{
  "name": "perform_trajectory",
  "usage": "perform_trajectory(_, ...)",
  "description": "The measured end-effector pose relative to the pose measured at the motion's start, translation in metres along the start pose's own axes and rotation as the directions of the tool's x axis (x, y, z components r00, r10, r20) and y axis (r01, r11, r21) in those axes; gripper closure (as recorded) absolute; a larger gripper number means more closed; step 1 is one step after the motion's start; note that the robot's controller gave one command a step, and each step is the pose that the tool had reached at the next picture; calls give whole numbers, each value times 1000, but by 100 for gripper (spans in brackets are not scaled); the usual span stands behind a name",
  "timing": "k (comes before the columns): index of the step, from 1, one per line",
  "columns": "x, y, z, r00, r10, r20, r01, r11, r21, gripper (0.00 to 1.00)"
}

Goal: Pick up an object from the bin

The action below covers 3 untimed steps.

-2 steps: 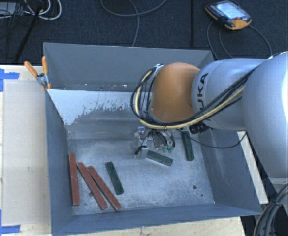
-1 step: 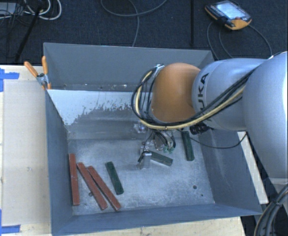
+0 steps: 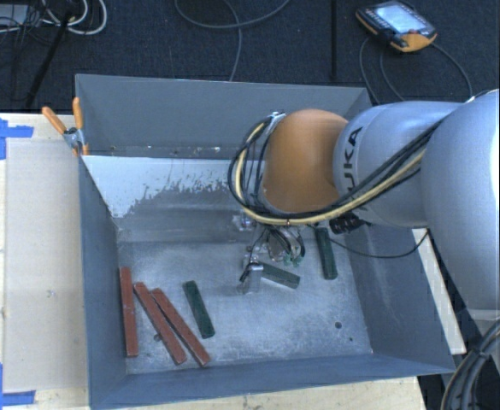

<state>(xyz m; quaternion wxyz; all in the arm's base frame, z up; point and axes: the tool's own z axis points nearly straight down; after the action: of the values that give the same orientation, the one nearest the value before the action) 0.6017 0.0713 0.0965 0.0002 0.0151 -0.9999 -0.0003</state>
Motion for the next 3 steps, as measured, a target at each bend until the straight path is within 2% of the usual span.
perform_trajectory(1,11,-47,-18,998,-70,-2,70,998,-1,0)
perform_trajectory(2,-15,-110,5,995,-97,2,97,995,0,100)
perform_trajectory(3,-15,-110,5,995,-96,1,96,995,0,0)
